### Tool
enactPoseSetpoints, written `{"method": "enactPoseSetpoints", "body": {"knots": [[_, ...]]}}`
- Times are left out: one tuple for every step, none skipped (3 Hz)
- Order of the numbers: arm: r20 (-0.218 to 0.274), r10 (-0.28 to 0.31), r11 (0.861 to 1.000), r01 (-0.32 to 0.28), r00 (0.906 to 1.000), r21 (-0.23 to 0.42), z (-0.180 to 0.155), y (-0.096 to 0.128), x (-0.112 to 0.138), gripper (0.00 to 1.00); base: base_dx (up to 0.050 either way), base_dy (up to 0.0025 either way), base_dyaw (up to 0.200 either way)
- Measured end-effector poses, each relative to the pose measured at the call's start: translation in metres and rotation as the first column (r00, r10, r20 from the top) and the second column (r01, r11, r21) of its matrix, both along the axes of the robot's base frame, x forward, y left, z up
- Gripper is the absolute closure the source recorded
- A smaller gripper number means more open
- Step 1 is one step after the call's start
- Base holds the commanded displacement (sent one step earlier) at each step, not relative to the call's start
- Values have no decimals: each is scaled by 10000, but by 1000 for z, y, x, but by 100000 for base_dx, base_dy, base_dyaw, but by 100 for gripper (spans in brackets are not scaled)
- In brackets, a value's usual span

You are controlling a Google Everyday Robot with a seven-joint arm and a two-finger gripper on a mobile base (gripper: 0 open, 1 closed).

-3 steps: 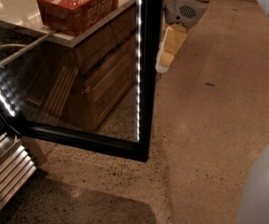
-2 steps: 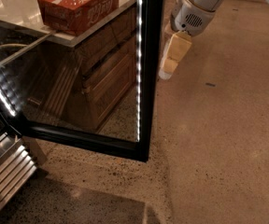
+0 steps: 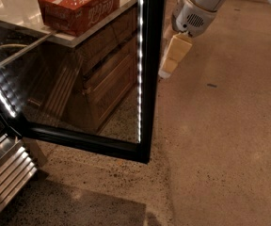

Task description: Close right fridge door

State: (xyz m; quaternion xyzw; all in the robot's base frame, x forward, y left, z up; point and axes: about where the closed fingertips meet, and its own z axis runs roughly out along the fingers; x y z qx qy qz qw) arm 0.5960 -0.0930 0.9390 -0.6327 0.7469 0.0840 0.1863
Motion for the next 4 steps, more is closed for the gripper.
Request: {"method": "enactPoseSetpoints", "body": {"knots": [[0,0,10000,0,10000,0,0,0,0,42,0,0,0],[0,0,10000,0,10000,0,0,0,0,65,0,0,0],[0,0,10000,0,10000,0,0,0,0,88,0,0,0],[1,0,10000,0,10000,1,0,0,0,100,0,0,0]]}}
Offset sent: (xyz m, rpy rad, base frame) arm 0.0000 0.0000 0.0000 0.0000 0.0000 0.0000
